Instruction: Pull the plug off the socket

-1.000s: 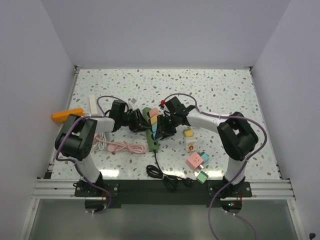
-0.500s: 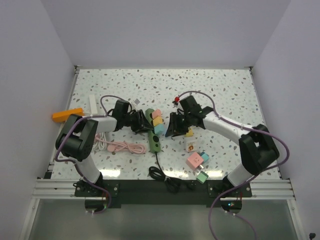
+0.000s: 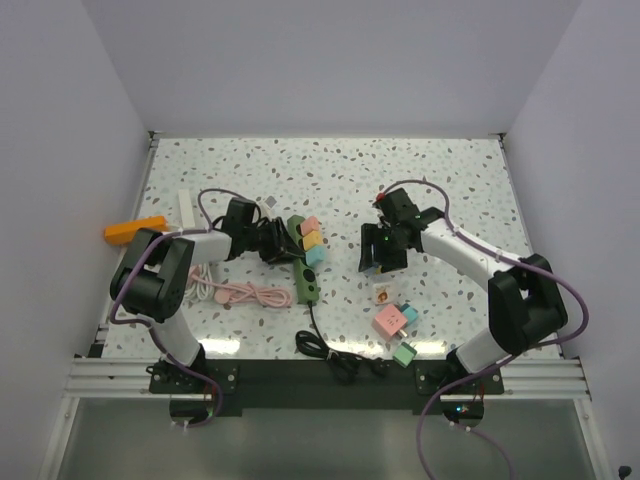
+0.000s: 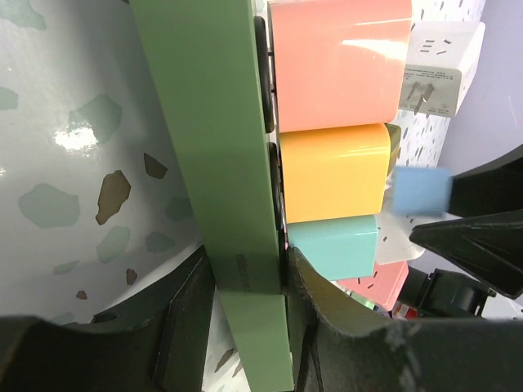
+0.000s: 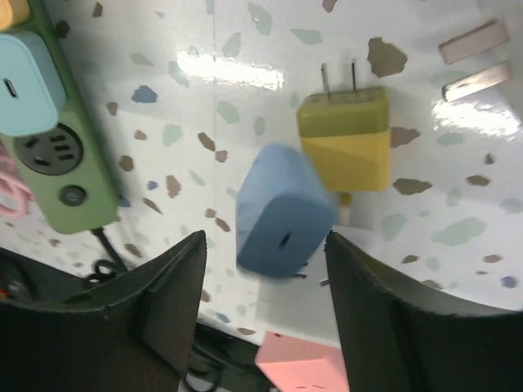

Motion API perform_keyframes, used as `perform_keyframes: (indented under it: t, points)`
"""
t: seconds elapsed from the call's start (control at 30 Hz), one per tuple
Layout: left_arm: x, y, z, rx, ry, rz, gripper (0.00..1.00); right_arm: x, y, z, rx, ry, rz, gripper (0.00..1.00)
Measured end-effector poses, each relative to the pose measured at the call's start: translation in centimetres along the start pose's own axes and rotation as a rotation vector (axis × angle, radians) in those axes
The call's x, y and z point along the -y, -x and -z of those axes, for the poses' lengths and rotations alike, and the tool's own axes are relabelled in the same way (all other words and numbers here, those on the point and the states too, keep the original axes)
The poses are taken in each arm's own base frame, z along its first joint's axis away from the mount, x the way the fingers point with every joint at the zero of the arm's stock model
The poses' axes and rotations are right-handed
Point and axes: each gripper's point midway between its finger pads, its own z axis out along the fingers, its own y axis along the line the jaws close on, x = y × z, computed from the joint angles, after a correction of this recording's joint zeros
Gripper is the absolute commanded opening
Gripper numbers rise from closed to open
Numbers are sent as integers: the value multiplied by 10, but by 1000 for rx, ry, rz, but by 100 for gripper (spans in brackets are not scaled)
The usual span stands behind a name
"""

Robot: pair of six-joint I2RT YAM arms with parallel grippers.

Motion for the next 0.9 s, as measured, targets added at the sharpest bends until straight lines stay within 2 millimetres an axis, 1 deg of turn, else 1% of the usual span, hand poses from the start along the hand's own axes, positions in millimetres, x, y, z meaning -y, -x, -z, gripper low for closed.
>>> perform_keyframes:
  t: [0.07,0.1,0.13,0.27,0.33,0.43,0.5,0.57,0.67,0.77,0.9]
  points:
    - [0,0,0,-1,1,1,0,7,0,1,1,-27,-1,80]
    - [0,0,0,-1,1,1,0,7,1,2,2,-28,2,82]
    - [0,0,0,-2,2,2,0,6,2,3,4,-25,6,82]
    - [0,0,0,-5,6,3,0,-11,10,7,19,47,18,79]
    - [0,0,0,-5,6,3,0,-24,18,9,31,100,23,77]
    - [1,1,1,-5,6,4,0,-47,34,8,55,179,34,75]
    - [1,0,1,-6,7,4,0,-61,44,3,59,220,41,74]
    - [0,0,1,-6,7,4,0,-75,52,-6,57,248,54,73]
    - [0,0,1,-6,7,5,0,-93,55,-24,38,270,74,71]
    - [1,0,1,-6,7,5,0,-107,48,-45,-5,286,91,66]
    - [1,0,1,-6,7,5,0,-119,31,-68,-62,279,113,36]
